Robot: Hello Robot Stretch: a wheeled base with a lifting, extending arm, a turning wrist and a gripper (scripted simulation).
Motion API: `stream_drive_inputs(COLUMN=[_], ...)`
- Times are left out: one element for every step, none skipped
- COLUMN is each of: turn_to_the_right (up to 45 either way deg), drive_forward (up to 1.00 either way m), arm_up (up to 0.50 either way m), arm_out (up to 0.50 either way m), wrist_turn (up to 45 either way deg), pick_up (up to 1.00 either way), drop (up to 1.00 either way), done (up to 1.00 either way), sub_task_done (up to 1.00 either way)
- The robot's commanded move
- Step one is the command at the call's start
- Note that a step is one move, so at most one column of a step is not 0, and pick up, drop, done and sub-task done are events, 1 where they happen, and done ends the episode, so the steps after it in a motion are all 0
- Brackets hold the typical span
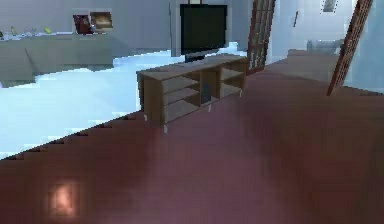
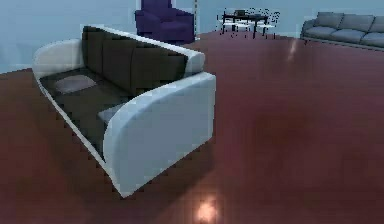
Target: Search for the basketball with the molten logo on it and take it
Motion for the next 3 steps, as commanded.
stream_drive_inputs(turn_to_the_right=[27.0,0.0,0.0], drive_forward=[0.00,1.00,1.00], arm_up=[0.00,0.00,0.00], arm_out=[0.00,0.00,0.00], wrist_turn=[0.0,0.0,0.0], pick_up=[0.00,0.00,0.00], drop=[0.00,0.00,0.00], done=[0.00,0.00,0.00], sub_task_done=[0.00,0.00,0.00])
